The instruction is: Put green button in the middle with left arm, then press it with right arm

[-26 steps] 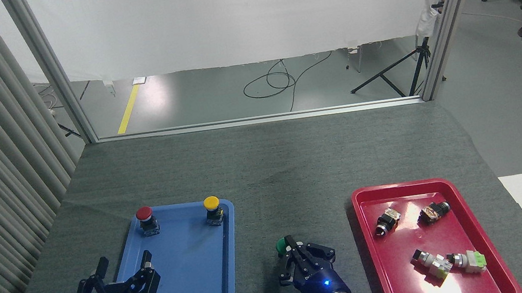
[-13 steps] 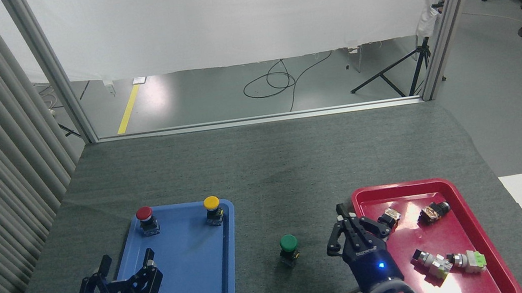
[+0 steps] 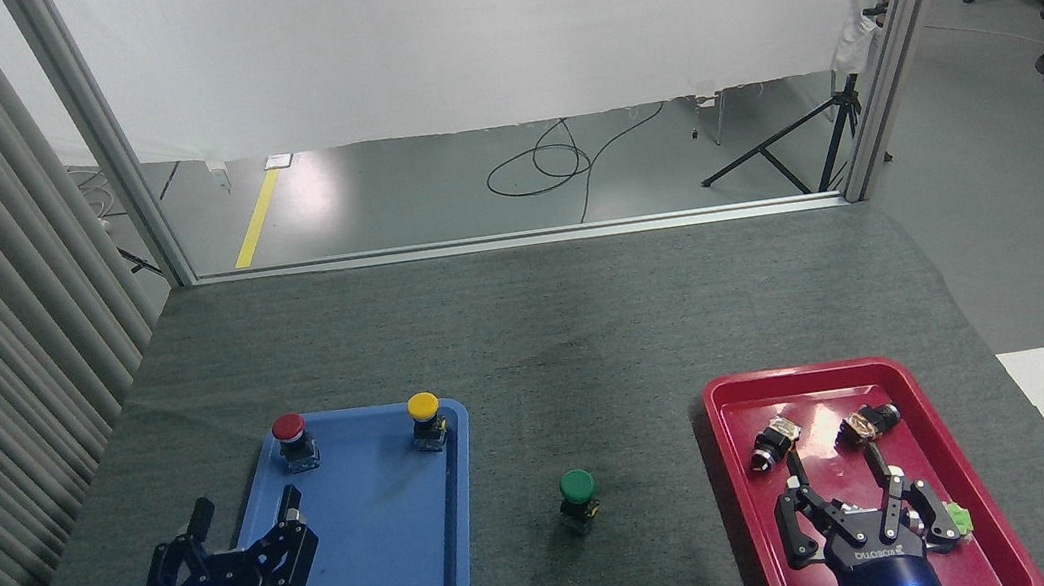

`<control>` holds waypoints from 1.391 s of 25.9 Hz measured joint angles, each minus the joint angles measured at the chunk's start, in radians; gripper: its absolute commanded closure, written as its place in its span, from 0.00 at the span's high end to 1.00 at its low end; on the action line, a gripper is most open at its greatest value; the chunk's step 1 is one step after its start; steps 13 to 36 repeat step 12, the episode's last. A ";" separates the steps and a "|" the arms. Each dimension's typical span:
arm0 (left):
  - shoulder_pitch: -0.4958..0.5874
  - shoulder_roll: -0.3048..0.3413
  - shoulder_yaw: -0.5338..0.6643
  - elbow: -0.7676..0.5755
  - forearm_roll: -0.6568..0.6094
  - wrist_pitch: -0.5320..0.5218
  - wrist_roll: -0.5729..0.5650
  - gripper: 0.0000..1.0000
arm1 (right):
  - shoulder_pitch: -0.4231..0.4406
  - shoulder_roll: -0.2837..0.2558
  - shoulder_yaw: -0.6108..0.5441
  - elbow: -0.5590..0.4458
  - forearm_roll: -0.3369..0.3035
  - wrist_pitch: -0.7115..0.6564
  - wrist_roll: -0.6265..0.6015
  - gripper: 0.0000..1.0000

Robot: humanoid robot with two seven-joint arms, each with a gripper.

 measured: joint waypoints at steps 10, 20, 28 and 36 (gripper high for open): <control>-0.039 -0.005 0.095 0.020 -0.005 -0.087 -0.070 0.99 | 0.009 -0.008 -0.021 -0.010 0.000 -0.012 -0.002 1.00; -0.039 -0.005 0.099 0.024 -0.005 -0.091 -0.076 0.99 | 0.009 -0.008 -0.022 -0.010 0.000 -0.012 -0.002 1.00; -0.039 -0.005 0.099 0.024 -0.005 -0.091 -0.076 0.99 | 0.009 -0.008 -0.022 -0.010 0.000 -0.012 -0.002 1.00; -0.039 -0.005 0.099 0.024 -0.005 -0.091 -0.076 0.99 | 0.009 -0.008 -0.022 -0.010 0.000 -0.012 -0.002 1.00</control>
